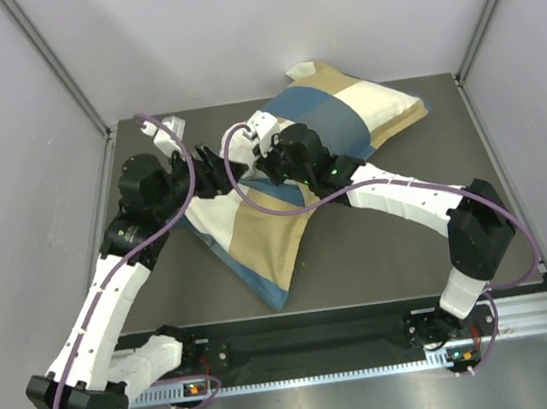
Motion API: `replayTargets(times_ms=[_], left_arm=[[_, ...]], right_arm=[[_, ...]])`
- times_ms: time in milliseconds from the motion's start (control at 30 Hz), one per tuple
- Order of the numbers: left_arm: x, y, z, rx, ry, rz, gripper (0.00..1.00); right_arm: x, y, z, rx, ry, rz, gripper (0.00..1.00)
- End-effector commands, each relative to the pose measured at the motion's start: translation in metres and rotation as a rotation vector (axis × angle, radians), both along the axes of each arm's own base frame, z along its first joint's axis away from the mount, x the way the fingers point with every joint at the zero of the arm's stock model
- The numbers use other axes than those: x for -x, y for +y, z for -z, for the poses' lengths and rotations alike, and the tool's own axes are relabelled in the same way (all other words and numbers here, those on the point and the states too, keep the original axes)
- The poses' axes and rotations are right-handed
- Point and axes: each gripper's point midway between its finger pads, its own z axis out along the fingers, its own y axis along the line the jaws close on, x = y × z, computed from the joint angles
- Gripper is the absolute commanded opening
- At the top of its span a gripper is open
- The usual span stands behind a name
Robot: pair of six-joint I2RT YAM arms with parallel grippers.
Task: Remove the pillowcase from the pillow
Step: Pull out the pillow
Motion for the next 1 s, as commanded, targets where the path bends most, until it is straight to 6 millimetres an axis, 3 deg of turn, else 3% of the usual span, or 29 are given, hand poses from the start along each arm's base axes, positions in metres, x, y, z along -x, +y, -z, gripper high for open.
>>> replayTargets(times_ms=[0,67,200,433,767,833,867,967], left_arm=[[-0.009,0.007,0.061,0.029,0.214,-0.118,0.61],[-0.009,0.003,0.081,0.062,0.27,-0.126,0.6],[-0.018,-0.004,0.092,0.107,0.3,-0.132,0.6],[-0.043,-0.007,0.083,0.189,0.269,-0.199,0.65],[-0.051,-0.025,0.14,0.112,0.394,-0.205,0.66],[-0.055,-0.032,0.136,0.119,0.367,-0.201,0.66],[-0.055,-0.033,0.137,0.114,0.37,-0.199,0.64],[-0.048,-0.041,0.137,0.096,0.359,-0.18,0.39]], right_arm=[[-0.021,-0.023,-0.001,0.019,-0.035,0.135,0.0],[-0.017,-0.025,0.001,0.021,-0.03,0.126,0.0],[-0.01,-0.017,-0.003,-0.013,-0.05,0.095,0.0],[0.007,-0.01,0.01,-0.017,-0.052,0.044,0.0],[0.037,-0.007,0.011,-0.036,-0.082,-0.03,0.0],[0.044,-0.005,0.012,-0.038,-0.085,-0.047,0.0],[0.046,-0.005,0.012,-0.04,-0.088,-0.044,0.0],[0.041,-0.01,0.016,-0.022,-0.087,0.0,0.0]])
